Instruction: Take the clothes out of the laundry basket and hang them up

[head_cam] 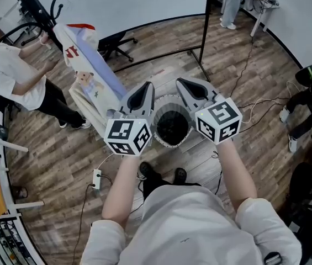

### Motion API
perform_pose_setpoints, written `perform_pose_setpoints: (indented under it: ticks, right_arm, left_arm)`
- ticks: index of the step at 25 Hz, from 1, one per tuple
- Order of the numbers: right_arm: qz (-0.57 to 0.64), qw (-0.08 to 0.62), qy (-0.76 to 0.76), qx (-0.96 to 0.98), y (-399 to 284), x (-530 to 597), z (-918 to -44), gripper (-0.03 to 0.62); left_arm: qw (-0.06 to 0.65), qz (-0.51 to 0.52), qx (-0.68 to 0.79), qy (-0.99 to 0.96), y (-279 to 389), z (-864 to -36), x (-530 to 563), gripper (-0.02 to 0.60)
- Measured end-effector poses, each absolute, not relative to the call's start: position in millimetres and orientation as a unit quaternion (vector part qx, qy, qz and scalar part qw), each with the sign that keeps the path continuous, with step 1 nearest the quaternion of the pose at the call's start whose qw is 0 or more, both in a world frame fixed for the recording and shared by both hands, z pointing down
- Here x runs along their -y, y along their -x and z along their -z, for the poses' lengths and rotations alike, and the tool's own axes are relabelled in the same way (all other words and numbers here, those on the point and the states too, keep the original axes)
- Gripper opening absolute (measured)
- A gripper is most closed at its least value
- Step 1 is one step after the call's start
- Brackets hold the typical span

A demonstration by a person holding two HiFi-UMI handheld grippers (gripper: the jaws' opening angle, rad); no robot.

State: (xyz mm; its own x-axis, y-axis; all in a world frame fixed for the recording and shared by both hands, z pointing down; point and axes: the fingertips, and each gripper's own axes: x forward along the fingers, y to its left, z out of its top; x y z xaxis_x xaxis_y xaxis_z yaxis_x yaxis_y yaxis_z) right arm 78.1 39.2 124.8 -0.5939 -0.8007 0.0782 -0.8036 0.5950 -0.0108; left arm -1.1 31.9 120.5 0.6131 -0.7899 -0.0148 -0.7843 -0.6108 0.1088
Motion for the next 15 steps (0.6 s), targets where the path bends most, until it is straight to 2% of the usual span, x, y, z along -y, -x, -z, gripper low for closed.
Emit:
perform_pose_setpoints:
  ticks: [15]
  right_arm:
    - [-0.03, 0.029, -0.452, 0.891, -86.3, -29.7, -126.2, 0.005]
  left_arm:
    - [0.047, 0.018, 0.434, -0.9, -10.0, -123.2, -24.1, 0.025]
